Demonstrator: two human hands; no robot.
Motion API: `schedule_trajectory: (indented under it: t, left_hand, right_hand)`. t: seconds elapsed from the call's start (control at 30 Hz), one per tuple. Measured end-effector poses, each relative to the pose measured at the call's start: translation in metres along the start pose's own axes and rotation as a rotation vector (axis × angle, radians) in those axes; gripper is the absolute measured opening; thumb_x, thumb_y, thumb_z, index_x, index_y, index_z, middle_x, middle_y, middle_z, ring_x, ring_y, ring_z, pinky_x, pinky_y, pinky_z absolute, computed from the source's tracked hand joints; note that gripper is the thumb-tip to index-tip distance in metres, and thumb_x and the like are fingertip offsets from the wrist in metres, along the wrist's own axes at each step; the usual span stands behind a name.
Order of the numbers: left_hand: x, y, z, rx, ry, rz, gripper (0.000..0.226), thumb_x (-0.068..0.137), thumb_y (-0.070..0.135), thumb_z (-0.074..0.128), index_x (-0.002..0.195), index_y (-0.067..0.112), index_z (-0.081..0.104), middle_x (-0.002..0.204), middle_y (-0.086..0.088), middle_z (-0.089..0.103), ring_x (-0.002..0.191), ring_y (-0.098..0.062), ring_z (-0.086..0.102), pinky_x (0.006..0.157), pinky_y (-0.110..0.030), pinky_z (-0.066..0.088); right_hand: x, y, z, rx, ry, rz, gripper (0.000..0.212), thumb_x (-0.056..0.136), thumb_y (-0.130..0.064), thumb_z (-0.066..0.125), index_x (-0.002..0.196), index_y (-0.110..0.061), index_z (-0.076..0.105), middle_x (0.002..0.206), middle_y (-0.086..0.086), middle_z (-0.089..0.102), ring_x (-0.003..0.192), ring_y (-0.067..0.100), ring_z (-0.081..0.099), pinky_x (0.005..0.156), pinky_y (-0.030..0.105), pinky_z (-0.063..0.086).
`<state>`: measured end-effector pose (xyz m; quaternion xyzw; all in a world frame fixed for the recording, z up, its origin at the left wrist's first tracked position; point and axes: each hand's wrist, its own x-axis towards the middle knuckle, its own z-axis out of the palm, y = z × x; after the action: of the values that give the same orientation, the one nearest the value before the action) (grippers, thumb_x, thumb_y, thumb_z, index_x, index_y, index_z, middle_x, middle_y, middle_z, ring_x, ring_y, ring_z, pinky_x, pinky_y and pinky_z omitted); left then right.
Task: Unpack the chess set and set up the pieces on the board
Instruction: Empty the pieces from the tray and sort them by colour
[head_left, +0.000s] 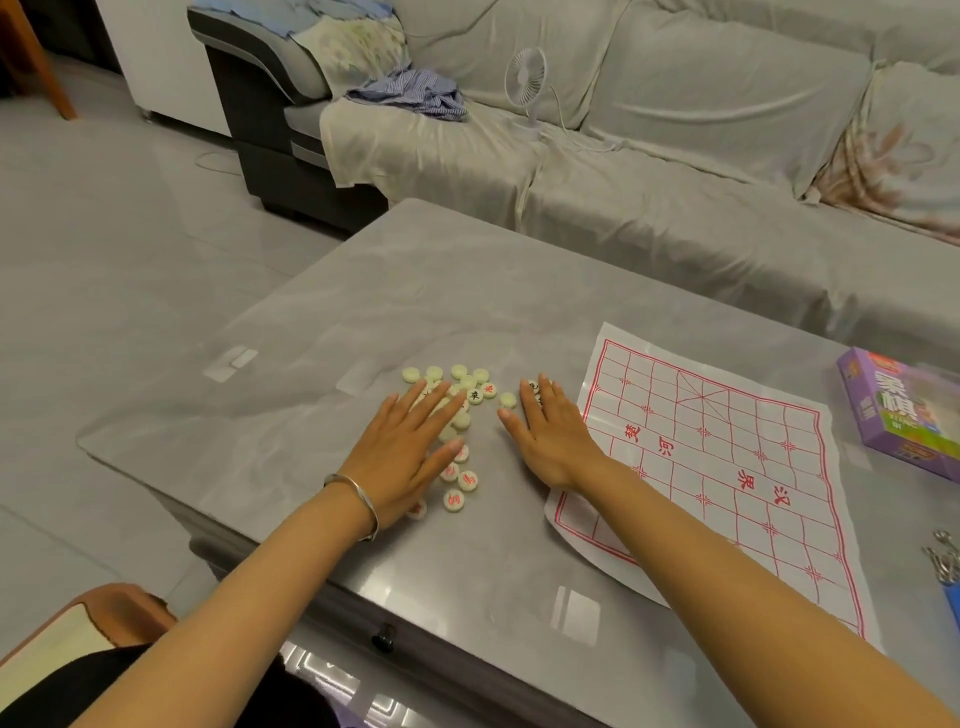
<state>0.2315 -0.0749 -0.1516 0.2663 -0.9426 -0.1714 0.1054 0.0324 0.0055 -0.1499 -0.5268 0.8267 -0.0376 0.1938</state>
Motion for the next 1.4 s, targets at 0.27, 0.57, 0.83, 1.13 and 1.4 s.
schedule_trajectory:
  t: [0.27, 0.57, 0.83, 1.13, 1.4]
  left_hand:
    - [0.025, -0.034, -0.015, -0.083, -0.008, -0.093, 0.095, 0.059, 0.080, -0.025, 0.141, 0.035, -0.008, 0.144, 0.021, -0.015, 0.136, 0.000, -0.016, 0.111, -0.022, -0.012]
    - [0.029, -0.039, -0.007, -0.094, -0.133, -0.038, 0.105, 0.056, 0.079, -0.029, 0.145, 0.033, 0.000, 0.145, 0.024, -0.012, 0.136, 0.003, -0.015, 0.111, -0.019, -0.009]
    - [0.020, -0.036, -0.010, -0.002, -0.166, -0.012, 0.088, 0.057, 0.072, -0.035, 0.136, 0.040, -0.013, 0.144, 0.024, -0.015, 0.133, 0.004, -0.018, 0.110, -0.022, -0.014]
    - [0.003, -0.026, -0.016, 0.125, -0.201, -0.002, 0.093, 0.051, 0.070, -0.042, 0.135, 0.043, -0.015, 0.148, 0.021, -0.014, 0.136, -0.001, -0.019, 0.110, -0.029, -0.017]
    - [0.000, -0.020, -0.013, 0.124, -0.206, -0.009, 0.092, 0.048, 0.072, -0.042, 0.132, 0.041, -0.018, 0.154, 0.014, -0.010, 0.133, -0.001, -0.021, 0.107, -0.026, -0.020]
  right_hand:
    - [0.083, -0.008, -0.012, -0.024, 0.035, 0.013, 0.068, 0.096, -0.055, 0.009, 0.149, -0.017, -0.010, 0.155, 0.005, -0.021, 0.143, 0.020, -0.020, 0.116, 0.036, -0.011]
    - [0.123, -0.017, -0.028, 0.077, 0.107, -0.123, 0.058, 0.099, -0.046, 0.016, 0.150, -0.023, 0.000, 0.158, 0.003, -0.010, 0.145, 0.017, -0.010, 0.116, 0.037, -0.009]
    - [0.016, -0.017, -0.002, 0.028, 0.121, -0.540, 0.060, 0.093, -0.056, 0.002, 0.147, -0.033, 0.012, 0.156, -0.016, 0.005, 0.141, -0.004, -0.005, 0.115, 0.024, -0.014]
    - [-0.006, -0.006, 0.005, -0.136, 0.067, -0.474, 0.067, 0.080, -0.066, -0.015, 0.142, -0.041, -0.006, 0.151, -0.021, -0.012, 0.137, -0.005, -0.024, 0.110, 0.026, -0.025]
    - [-0.028, 0.024, 0.001, -0.152, 0.047, -0.347, 0.078, 0.070, -0.075, -0.023, 0.140, -0.039, -0.017, 0.151, -0.020, -0.021, 0.133, -0.004, -0.032, 0.105, 0.021, -0.029]
